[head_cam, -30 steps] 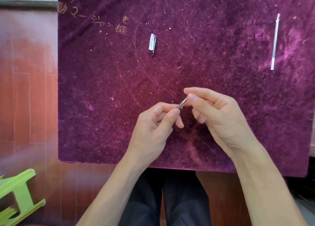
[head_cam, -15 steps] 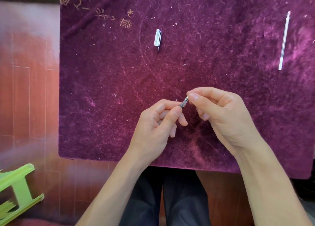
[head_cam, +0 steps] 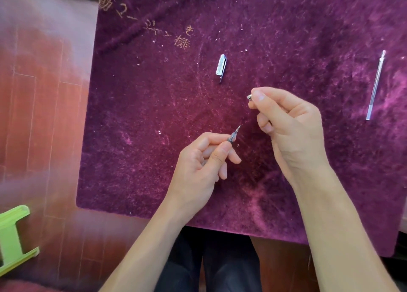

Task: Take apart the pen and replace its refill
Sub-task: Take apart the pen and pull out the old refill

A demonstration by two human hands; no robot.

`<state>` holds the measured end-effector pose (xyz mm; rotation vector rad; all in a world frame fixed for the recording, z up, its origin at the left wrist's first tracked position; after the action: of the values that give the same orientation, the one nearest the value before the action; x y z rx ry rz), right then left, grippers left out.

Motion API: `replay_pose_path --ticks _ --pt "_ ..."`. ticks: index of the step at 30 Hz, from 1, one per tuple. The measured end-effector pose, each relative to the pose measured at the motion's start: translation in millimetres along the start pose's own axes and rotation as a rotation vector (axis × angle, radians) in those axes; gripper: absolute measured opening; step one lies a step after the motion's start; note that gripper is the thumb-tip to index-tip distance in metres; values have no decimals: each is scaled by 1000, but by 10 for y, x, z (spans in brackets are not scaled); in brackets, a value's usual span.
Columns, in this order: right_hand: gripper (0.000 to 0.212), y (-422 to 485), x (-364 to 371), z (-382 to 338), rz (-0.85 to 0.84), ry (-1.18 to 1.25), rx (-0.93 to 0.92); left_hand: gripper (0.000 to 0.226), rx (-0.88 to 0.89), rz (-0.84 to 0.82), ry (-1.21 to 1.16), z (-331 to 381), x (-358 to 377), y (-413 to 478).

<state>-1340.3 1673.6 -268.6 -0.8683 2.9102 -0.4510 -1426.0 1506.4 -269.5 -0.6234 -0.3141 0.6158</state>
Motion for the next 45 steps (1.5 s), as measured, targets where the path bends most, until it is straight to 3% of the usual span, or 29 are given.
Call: replay_pose_path --ticks 11,21,37,42,45 --pt "13 619 335 -51 -25 -601 -352 17 -17 69 -1 49 -177 139" --pt "17 632 362 29 -64 -782 -446 17 -41 102 -7 34 -207 206" --pt "18 579 313 -93 -49 -778 -393 17 -40 94 -13 83 -169 206" --pt "12 215 130 -244 92 -541 -347 15 -31 82 5 101 -108 157" --pt "9 -79 25 -196 71 -372 -211 17 -28 56 19 104 -24 123"
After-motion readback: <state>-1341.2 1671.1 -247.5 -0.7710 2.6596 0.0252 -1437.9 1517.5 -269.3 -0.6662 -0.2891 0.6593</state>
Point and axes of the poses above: each hand's wrist, its own y-axis towards the middle knuckle, its own x-axis out of the palm, z = x × y, the point moved 3 cm from there along y, towards the middle knuckle, and after that the axes turned 11 degrees about -x, right-handed, at the moved point
